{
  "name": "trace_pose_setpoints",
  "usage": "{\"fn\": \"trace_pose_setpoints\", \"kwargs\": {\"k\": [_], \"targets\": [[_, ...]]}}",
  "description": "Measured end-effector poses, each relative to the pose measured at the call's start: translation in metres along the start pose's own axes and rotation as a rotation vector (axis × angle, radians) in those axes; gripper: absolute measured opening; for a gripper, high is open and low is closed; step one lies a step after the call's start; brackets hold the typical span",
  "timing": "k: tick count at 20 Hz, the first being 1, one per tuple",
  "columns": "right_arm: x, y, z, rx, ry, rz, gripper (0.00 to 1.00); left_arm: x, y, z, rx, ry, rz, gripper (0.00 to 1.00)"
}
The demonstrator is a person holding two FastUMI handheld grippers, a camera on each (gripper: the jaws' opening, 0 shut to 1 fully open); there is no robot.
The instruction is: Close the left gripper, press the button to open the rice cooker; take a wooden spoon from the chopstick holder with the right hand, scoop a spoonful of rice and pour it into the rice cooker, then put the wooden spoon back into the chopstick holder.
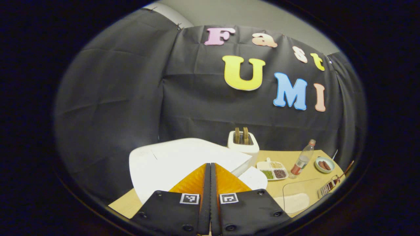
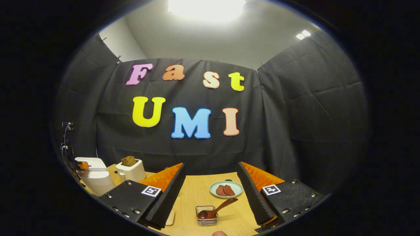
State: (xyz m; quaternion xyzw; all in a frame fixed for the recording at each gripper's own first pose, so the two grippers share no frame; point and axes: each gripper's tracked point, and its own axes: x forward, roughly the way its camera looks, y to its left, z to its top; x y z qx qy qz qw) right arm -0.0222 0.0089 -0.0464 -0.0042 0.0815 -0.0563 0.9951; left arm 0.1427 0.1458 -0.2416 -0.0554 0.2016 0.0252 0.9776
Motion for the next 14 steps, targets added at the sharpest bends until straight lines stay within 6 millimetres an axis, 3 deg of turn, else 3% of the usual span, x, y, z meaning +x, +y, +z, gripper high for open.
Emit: {"fn": "trace_pose_setpoints", "kwargs": {"k": [2,5,7,9,12,14], "targets": [[0.002,-0.002,-0.003,0.015,0.003,0.013,0.96,-0.018,-0.001,0.038,-0.005,-0.092,0.019,0.09],[0.008,-0.008,-0.004,0.038,-0.005,0.024,0.96,-0.047,-0.018,0.076,-0.035,-0.177,-0.006,0.09],[0.014,-0.011,-0.009,0.06,-0.003,0.038,0.96,-0.069,-0.03,0.094,-0.042,-0.216,-0.023,0.15],[0.021,-0.019,-0.017,0.074,0.007,0.041,0.96,-0.089,-0.047,0.106,-0.042,-0.248,-0.046,0.37],[0.033,-0.029,-0.033,0.095,0.035,0.05,0.96,-0.12,-0.063,0.12,-0.009,-0.312,-0.044,0.96],[0.042,-0.037,-0.048,0.109,0.065,0.052,0.96,-0.138,-0.076,0.123,0.008,-0.331,-0.05,0.97]]}}
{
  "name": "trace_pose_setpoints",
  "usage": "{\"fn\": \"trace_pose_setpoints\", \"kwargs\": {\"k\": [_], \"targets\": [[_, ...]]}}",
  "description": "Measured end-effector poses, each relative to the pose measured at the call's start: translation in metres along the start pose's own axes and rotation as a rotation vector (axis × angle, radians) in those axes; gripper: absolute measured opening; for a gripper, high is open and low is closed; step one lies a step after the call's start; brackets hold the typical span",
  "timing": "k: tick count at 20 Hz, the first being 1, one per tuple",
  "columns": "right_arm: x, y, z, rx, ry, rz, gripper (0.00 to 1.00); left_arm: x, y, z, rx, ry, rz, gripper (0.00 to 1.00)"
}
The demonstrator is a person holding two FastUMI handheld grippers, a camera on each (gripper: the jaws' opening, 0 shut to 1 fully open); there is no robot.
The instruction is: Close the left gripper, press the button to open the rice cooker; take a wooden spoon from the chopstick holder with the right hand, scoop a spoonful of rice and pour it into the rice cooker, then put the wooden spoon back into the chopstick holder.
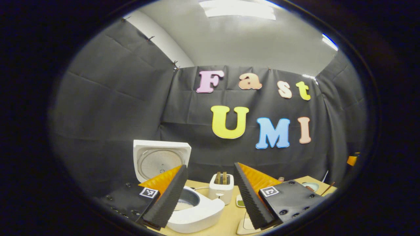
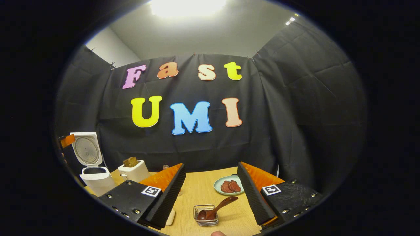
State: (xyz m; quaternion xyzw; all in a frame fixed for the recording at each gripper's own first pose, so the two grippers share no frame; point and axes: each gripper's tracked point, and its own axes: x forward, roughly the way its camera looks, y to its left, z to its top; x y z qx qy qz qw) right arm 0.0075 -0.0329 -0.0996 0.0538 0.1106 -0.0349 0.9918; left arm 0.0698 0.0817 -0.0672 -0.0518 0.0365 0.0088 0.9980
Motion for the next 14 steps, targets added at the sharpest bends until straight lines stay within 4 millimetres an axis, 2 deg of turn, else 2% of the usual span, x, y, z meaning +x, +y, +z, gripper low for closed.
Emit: {"fn": "trace_pose_setpoints", "kwargs": {"k": [5,8,13,14], "targets": [[0.028,-0.019,-0.042,0.069,0.111,0.013,0.96,-0.035,-0.024,0.017,0.016,-0.01,-0.02,0.99],[0.045,-0.03,-0.072,0.1,0.193,0.011,0.96,-0.053,-0.025,0.027,0.04,-0.024,-0.009,0.99],[0.066,-0.035,-0.121,0.144,0.322,0.013,0.96,-0.066,-0.026,0.031,0.053,-0.018,0.014,0.97],[0.068,-0.034,-0.129,0.149,0.345,0.015,0.96,-0.067,-0.027,0.031,0.059,-0.015,0.016,0.99]]}}
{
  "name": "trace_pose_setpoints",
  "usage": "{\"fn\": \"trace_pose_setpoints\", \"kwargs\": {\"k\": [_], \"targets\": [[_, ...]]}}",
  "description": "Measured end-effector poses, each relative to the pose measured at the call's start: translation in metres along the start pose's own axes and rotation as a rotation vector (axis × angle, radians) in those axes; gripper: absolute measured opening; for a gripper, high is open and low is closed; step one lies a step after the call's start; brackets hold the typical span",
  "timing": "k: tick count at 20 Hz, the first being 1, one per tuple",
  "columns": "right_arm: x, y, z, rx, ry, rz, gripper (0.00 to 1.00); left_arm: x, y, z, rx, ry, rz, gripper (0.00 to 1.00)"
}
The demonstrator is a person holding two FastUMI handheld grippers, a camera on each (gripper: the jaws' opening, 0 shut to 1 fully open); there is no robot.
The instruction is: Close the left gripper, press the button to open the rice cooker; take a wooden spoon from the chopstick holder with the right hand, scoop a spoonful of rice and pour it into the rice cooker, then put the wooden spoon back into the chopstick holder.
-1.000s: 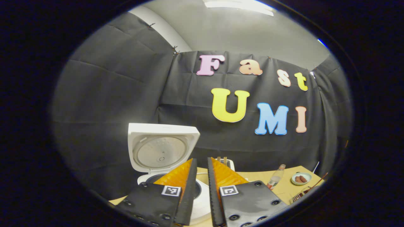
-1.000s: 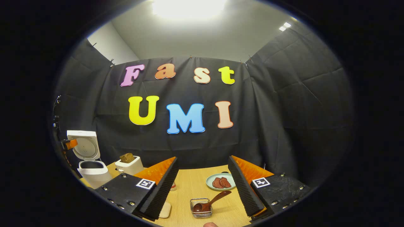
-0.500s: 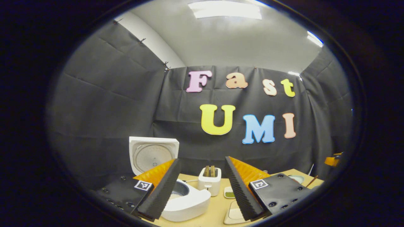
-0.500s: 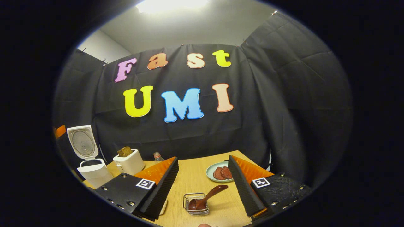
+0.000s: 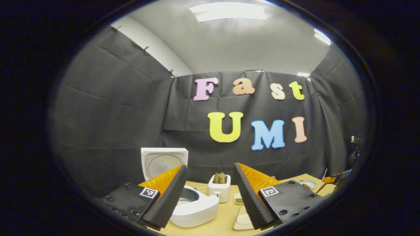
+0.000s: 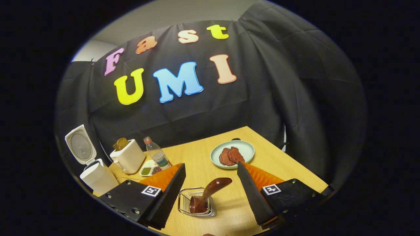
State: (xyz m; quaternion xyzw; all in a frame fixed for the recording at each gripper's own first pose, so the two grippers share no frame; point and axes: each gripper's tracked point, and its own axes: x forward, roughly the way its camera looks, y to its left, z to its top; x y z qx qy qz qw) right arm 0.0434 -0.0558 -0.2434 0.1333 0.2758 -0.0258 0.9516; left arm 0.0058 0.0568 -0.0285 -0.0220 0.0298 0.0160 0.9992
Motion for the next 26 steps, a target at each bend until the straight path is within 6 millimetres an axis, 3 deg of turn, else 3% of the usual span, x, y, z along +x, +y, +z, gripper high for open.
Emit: {"fn": "trace_pose_setpoints", "kwargs": {"k": [4,6,8,10,12,14,15,16,20,26], "targets": [[0.016,0.003,-0.028,0.027,0.078,0.005,0.95,-0.004,0.001,-0.003,0.023,0.013,0.014,0.99],[0.023,0.004,-0.043,0.051,0.118,0.006,0.91,-0.007,0.003,-0.006,0.021,0.026,0.024,0.96],[0.027,0.005,-0.055,0.082,0.162,0.007,0.8,-0.01,0.004,-0.007,0.016,0.033,0.03,0.99],[0.031,0.009,-0.065,0.107,0.191,0.011,0.78,-0.013,0.006,-0.008,0.024,0.037,0.034,0.99],[0.033,0.016,-0.066,0.123,0.207,0.041,0.28,-0.016,0.006,-0.004,0.028,0.033,0.027,0.99],[0.032,0.02,-0.07,0.118,0.227,0.053,0.32,-0.017,0.008,-0.001,0.033,0.021,0.024,0.97],[0.026,0.018,-0.065,0.12,0.208,0.027,0.23,-0.017,0.008,0.0,0.035,0.019,0.023,0.97],[0.033,0.024,-0.069,0.133,0.22,0.058,0.16,-0.018,0.01,-0.001,0.034,0.017,0.023,0.96],[0.018,0.035,-0.044,0.076,0.168,0.07,0.12,-0.018,0.019,0.0,0.019,0.01,0.025,0.96],[-0.006,0.072,0.018,0.009,0.034,0.101,0.12,-0.015,0.034,-0.008,-0.031,0.008,0.017,0.97]]}}
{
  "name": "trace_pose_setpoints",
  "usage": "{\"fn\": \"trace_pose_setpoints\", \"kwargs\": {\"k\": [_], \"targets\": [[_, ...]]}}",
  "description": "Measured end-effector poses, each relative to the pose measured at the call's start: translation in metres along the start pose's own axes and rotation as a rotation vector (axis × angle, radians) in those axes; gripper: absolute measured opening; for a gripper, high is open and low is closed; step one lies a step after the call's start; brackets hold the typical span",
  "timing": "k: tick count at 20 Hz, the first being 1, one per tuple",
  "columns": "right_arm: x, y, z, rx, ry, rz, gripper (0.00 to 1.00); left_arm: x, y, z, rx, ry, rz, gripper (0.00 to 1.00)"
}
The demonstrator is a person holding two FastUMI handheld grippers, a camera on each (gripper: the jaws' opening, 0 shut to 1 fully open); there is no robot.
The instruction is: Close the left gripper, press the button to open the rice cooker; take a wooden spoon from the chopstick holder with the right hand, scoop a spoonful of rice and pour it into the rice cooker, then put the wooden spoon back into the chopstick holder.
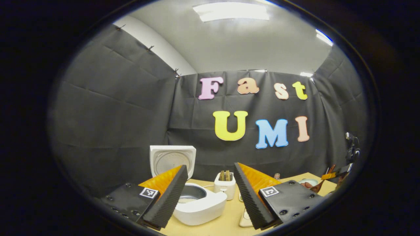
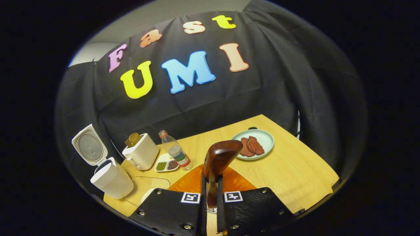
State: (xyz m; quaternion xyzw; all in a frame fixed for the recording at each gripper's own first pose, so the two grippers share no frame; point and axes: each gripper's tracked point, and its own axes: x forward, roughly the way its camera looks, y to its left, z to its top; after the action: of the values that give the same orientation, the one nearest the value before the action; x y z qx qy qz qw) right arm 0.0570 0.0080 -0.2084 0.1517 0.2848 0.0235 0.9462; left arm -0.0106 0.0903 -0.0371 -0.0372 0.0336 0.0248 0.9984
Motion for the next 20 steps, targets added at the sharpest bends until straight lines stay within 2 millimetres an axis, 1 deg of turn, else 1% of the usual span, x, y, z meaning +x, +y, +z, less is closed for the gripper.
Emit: {"fn": "trace_pose_setpoints", "kwargs": {"k": [2,3,5,6,7,9,10,11,13,14,15,18,19,20], "targets": [[-0.003,0.021,0.008,0.0,-0.015,0.033,0.12,0.0,0.008,-0.006,-0.021,0.007,-0.002,0.97],[-0.005,0.032,0.011,0.001,-0.022,0.049,0.12,0.001,0.011,-0.009,-0.024,0.016,-0.006,0.95],[-0.005,0.052,0.012,0.0,-0.031,0.076,0.12,0.001,0.021,-0.014,-0.017,0.027,-0.007,0.97],[-0.004,0.063,0.011,-0.005,-0.034,0.091,0.12,0.001,0.027,-0.016,-0.016,0.03,-0.007,0.99],[-0.004,0.074,0.009,-0.009,-0.035,0.104,0.12,0.001,0.031,-0.016,-0.015,0.032,-0.007,0.97],[-0.001,0.093,0.0,-0.013,-0.025,0.128,0.12,0.001,0.043,-0.019,-0.013,0.033,-0.005,0.97],[0.001,0.103,-0.004,-0.018,-0.019,0.137,0.12,0.002,0.047,-0.019,-0.011,0.031,-0.004,0.94],[0.003,0.112,-0.009,-0.021,-0.011,0.144,0.12,0.004,0.052,-0.019,-0.009,0.033,-0.004,0.97],[0.008,0.128,-0.022,-0.035,-0.003,0.158,0.12,0.004,0.064,-0.022,0.002,0.04,0.0,0.97],[0.011,0.135,-0.029,-0.041,0.006,0.163,0.12,0.004,0.071,-0.024,0.009,0.043,0.005,0.97],[0.014,0.142,-0.038,-0.046,0.021,0.17,0.12,0.003,0.077,-0.024,0.013,0.044,0.012,0.99],[0.025,0.159,-0.061,-0.065,0.058,0.181,0.12,0.003,0.094,-0.03,0.016,0.052,0.034,0.99],[0.029,0.164,-0.067,-0.078,0.063,0.187,0.12,0.002,0.1,-0.031,0.02,0.057,0.042,0.97],[0.032,0.171,-0.075,-0.092,0.067,0.198,0.12,0.0,0.107,-0.033,0.025,0.064,0.053,0.97]]}}
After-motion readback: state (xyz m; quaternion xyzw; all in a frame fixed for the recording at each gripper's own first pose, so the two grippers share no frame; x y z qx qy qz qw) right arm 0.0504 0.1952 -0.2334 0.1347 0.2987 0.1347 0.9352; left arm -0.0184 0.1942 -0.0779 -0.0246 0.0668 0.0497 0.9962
